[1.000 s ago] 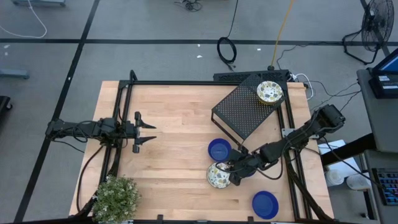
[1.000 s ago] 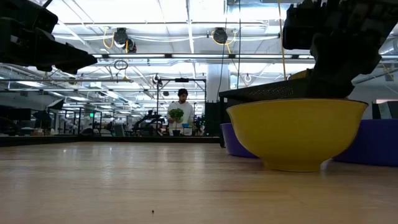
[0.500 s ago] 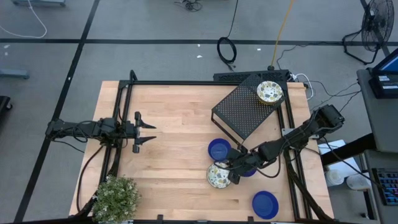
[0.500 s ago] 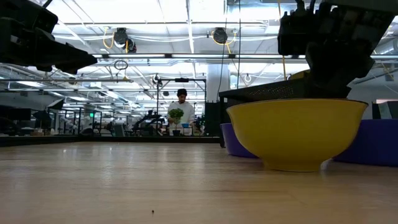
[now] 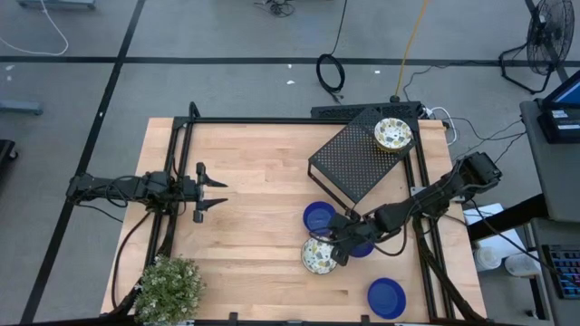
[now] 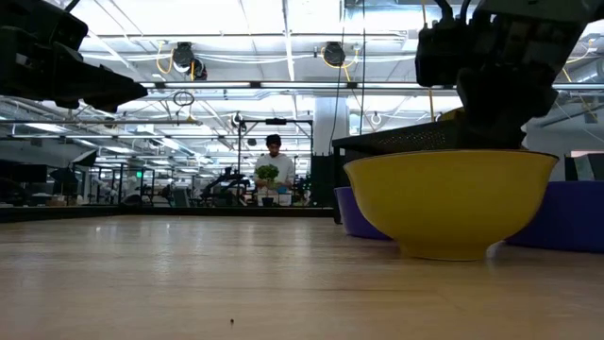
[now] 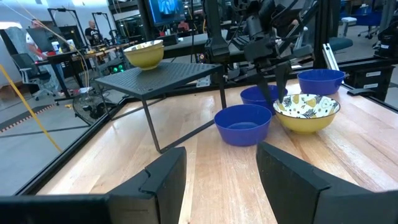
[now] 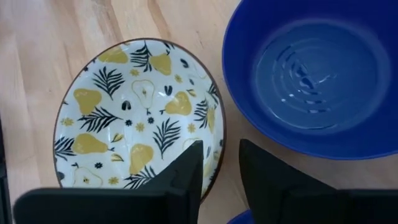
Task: Pick & Place Mini bowls
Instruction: Stack the patterned yellow bowl on the patterned yellow bowl on the shelf
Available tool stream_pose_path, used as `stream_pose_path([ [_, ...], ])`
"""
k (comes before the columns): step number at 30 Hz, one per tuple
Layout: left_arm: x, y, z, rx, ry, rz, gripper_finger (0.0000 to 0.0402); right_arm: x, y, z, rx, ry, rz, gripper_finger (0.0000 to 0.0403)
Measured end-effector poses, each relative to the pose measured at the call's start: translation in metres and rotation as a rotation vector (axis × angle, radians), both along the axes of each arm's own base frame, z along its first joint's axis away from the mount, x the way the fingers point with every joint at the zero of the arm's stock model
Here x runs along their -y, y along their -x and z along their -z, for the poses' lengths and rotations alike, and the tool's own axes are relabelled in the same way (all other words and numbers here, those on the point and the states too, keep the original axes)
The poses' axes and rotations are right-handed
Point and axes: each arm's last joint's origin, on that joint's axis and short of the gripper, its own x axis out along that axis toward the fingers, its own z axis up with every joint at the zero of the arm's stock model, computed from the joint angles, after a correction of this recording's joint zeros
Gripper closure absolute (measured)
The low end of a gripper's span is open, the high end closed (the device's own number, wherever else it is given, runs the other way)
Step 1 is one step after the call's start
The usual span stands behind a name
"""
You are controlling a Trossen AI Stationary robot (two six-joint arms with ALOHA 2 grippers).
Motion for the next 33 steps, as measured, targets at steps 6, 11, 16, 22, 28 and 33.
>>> stream_pose_path([
  [6,0.000,0.000,0.000,0.000,0.000,0.000,0.0204,0.001,0.000,-0.006,-0.057,0.004,0.001,0.0338],
  [11,0.000,0.000,0.000,0.000,0.000,0.000,0.0204,0.000,-0.003,-0.011,-0.048,-0.002,-0.012,0.0359],
  [16,0.000,0.000,0.000,0.000,0.000,0.000,0.0204,0.000,-0.002,-0.011,-0.062,0.003,-0.011,0.0367],
  [22,0.000,0.000,0.000,0.000,0.000,0.000,0.0204,0.001,-0.003,-0.011,-0.057,0.008,-0.013,0.0353],
  [28,0.000,0.000,0.000,0.000,0.000,0.000,0.0204,0.006,-0.013,-0.019,0.000,-0.015,-0.040,0.0298],
  [33,0.000,0.000,0.000,0.000,0.000,0.000,0.0204,-0.003,-0.030,-0.057,0.115,0.028,-0.180,0.0264],
])
